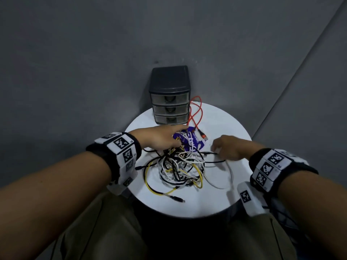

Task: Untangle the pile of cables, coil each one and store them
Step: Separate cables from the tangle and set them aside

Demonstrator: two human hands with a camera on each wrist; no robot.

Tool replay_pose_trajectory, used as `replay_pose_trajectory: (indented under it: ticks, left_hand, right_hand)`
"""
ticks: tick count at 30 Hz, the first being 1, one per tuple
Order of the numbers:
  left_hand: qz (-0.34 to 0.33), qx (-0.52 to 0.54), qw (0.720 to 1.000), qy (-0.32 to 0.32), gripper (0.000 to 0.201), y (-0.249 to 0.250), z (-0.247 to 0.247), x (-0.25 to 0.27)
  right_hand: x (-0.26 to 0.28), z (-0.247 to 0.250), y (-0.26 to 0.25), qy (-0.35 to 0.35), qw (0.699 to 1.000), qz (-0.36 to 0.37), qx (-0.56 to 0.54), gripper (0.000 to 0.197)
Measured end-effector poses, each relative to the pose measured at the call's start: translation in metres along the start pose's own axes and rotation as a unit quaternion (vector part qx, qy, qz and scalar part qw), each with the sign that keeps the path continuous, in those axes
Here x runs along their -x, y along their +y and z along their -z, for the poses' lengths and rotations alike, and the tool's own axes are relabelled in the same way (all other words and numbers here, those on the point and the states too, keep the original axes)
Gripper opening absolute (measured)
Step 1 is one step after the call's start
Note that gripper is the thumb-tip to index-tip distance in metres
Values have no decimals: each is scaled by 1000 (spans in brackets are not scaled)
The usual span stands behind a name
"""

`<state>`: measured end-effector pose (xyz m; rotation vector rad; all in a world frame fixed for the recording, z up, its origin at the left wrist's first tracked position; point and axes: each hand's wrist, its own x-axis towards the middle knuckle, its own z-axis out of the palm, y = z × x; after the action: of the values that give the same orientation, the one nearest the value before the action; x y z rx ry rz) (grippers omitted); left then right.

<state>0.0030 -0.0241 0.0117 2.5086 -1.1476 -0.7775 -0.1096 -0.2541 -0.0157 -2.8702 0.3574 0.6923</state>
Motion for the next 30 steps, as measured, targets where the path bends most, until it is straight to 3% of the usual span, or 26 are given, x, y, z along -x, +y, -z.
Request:
replay_pose_trajectory:
  ticks: [2,5,7,11,15,20,22,25,30]
  left_hand:
    - [1,-26,1000,16,64,-2,4,8]
    - [2,-62,997,-35,63,-3,2,16]
    - [-10,-66,997,-48,62,0,1,21]
    - [-23,-87,994,-68,39,9,-1,24]
    - [-8,-90,990,-111,54,10,-7,30]
    - [4,-91,990,-111,57,5,-14,32]
    - [7,-96,989,-109,56,2,-14,30]
    - [11,-98,989,-110,55,-1,-15,26]
    - [8,-102,987,-121,50,-2,-11,21]
  right_hand:
    - [6,-8,-2,5,1000,9,12,30]
    - [8,-12,-5,20,1000,8,12,28]
    - [9,-12,-8,39,999,16,-18,37]
    - [6,-13,-20,67,994,80,-38,50]
    - [-1,-19,-31,74,991,102,54,31]
    - [-2,-10,-24,93,984,96,119,18]
    - [-1,1,-14,85,988,96,91,11]
    - [-1,14,4,106,990,83,42,14]
    - [-3,23,32,176,984,-6,-15,11]
